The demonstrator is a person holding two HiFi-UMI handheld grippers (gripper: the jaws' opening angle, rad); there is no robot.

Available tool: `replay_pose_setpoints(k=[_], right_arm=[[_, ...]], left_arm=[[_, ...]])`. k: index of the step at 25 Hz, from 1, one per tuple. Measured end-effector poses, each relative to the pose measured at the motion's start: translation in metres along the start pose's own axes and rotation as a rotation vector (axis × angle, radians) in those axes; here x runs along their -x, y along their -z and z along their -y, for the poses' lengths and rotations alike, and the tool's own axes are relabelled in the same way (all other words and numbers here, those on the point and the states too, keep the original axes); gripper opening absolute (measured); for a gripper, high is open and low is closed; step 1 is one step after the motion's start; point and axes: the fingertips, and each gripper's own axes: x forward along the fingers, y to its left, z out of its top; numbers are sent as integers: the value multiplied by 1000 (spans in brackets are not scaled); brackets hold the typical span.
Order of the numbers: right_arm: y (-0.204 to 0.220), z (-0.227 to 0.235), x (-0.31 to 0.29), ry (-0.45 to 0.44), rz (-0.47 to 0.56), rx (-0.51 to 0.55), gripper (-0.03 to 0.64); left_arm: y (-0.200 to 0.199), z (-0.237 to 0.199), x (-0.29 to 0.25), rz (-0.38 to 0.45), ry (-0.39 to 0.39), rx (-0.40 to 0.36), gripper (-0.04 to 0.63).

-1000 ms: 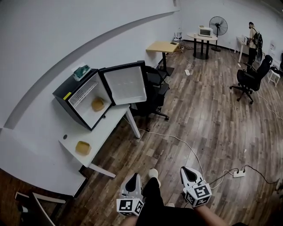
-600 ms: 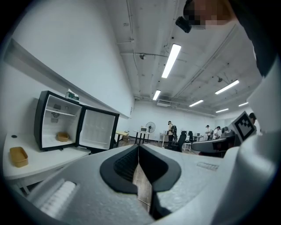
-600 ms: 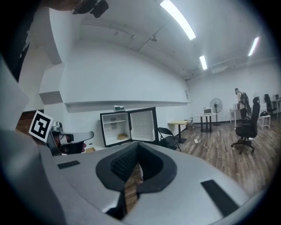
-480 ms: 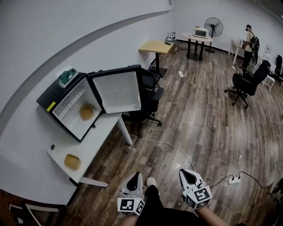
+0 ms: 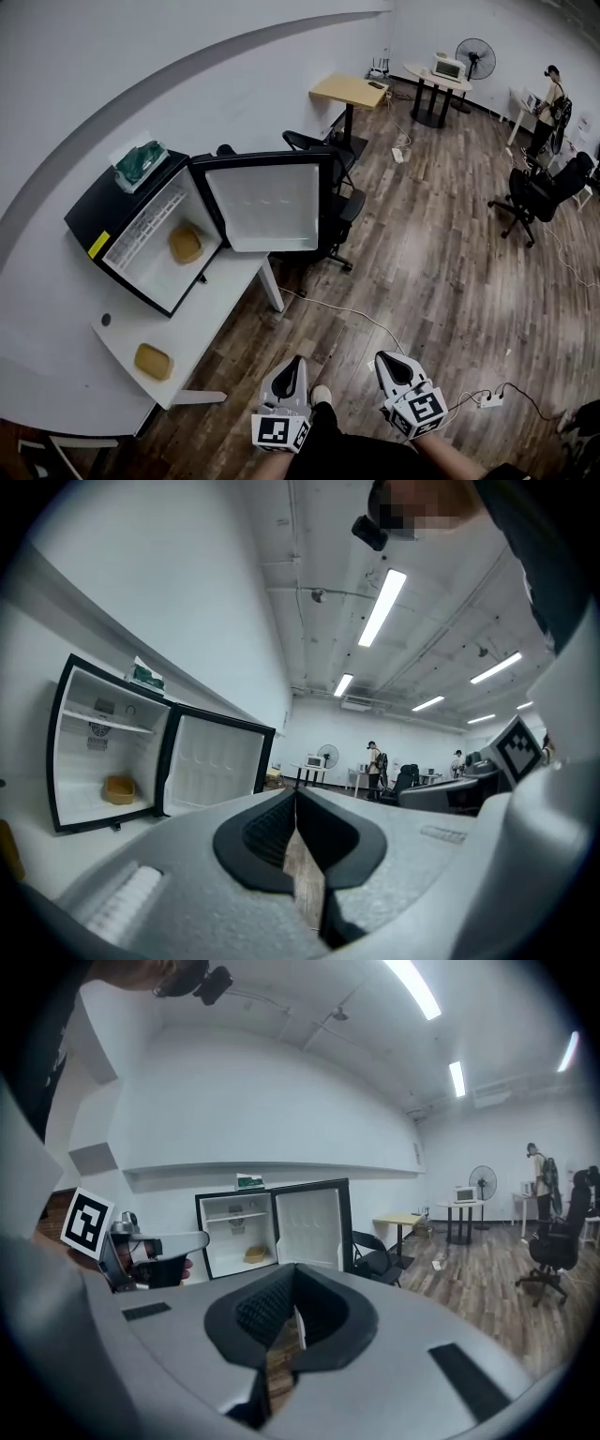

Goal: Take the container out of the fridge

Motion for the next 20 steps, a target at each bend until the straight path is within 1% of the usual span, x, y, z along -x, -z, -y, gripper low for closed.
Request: replay_pose_setpoints(k=[3,7,10,12,15,18,20], right_arm=[[-10,6,-32,-10,-16,30,2],[-31,11,-81,-20,-9,63,2],[-42,3,-114,-52,7,76,2],[-43,-6,-129,-73,5,79,2],[-38,-14,-146,-97,-23,78,2],[-40,-14,-154,-99,-39,80,2],[-43,-13,-164,-100,-35,82,2]], left_arm=[[0,-26,-22,-21,-9,18,15],[-5,-61,-48,-11,-20,20,15],[-7,-79,-65,-9,-10,-5,15],[-7,-89,-74,-5,-9,0,15],[-10,-104,-82,-6,-20,16,15],[-13,-115,-80,-13,-29,17,15],[-15,-126,-73,-13,-60,21,14]])
